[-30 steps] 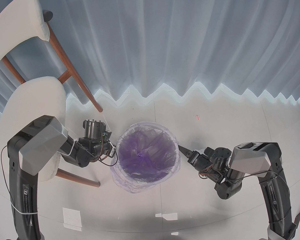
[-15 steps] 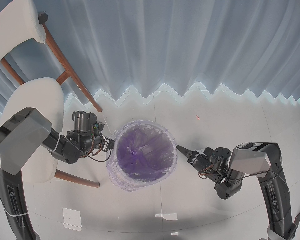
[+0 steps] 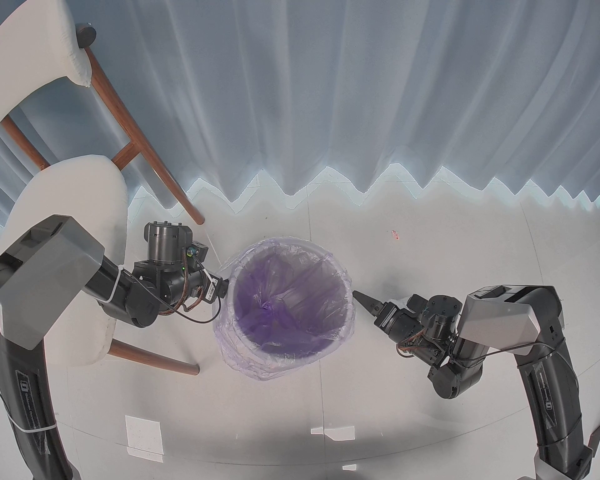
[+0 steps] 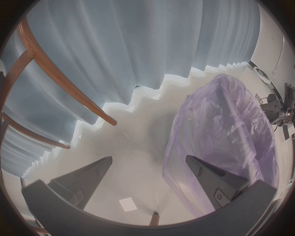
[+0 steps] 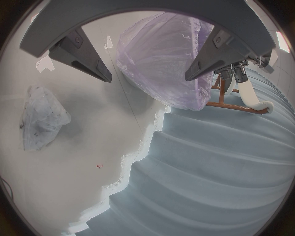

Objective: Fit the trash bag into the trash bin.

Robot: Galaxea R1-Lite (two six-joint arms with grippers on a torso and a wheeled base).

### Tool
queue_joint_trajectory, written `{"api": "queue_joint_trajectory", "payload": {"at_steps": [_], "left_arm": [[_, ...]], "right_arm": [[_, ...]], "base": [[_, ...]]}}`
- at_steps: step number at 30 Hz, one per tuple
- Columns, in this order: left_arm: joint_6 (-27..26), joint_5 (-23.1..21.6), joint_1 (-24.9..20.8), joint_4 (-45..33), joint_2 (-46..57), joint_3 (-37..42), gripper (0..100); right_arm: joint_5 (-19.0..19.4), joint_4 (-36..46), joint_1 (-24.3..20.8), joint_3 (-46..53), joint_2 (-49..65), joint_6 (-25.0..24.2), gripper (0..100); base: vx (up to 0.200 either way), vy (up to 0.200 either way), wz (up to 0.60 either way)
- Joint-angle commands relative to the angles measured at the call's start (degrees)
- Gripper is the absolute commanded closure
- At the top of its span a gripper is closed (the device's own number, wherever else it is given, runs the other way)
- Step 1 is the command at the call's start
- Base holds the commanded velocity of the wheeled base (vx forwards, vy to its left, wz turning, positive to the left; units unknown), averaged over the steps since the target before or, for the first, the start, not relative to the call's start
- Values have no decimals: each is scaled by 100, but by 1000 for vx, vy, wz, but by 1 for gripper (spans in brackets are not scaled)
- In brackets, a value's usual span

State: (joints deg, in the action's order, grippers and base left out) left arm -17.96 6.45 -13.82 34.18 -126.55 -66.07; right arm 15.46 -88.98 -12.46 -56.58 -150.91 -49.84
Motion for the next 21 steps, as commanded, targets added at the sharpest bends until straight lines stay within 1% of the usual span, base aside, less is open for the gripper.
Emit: {"api": "queue_joint_trajectory", "payload": {"at_steps": [1, 5, 8, 10, 15, 16, 18, 20, 21], "left_arm": [[-6, 6, 73, 1, -221, 16, 0], [3, 14, 46, 9, -449, -2, 0], [11, 14, -15, 97, -643, -28, 0], [3, 6, -77, 300, -801, -108, 0], [3, 23, -129, 308, -933, -318, 0], [3, 23, -129, 282, -950, -406, 0], [3, 23, -129, 273, -959, -450, 0], [3, 23, -129, 273, -1021, -450, 0], [3, 23, -129, 273, -1030, -450, 0]], "right_arm": [[-8, -102, -2, -38, -62, 97, 0], [-16, -102, -2, 24, 0, 62, 0], [-8, -102, 15, 94, 149, -132, 0], [1, -102, 86, 164, 299, -369, 0], [10, -102, 209, 147, 633, -474, 0], [45, -102, 218, 288, 923, -545, 0], [194, -93, 218, 542, 1125, -545, 0], [449, -102, 209, 806, 1222, -308, 0], [511, -102, 218, 885, 1239, -97, 0]], "base": [[0, 0, 0], [0, 0, 0], [0, 0, 0], [0, 0, 0], [0, 0, 0], [0, 0, 0], [0, 0, 0], [0, 0, 0], [0, 0, 0]]}}
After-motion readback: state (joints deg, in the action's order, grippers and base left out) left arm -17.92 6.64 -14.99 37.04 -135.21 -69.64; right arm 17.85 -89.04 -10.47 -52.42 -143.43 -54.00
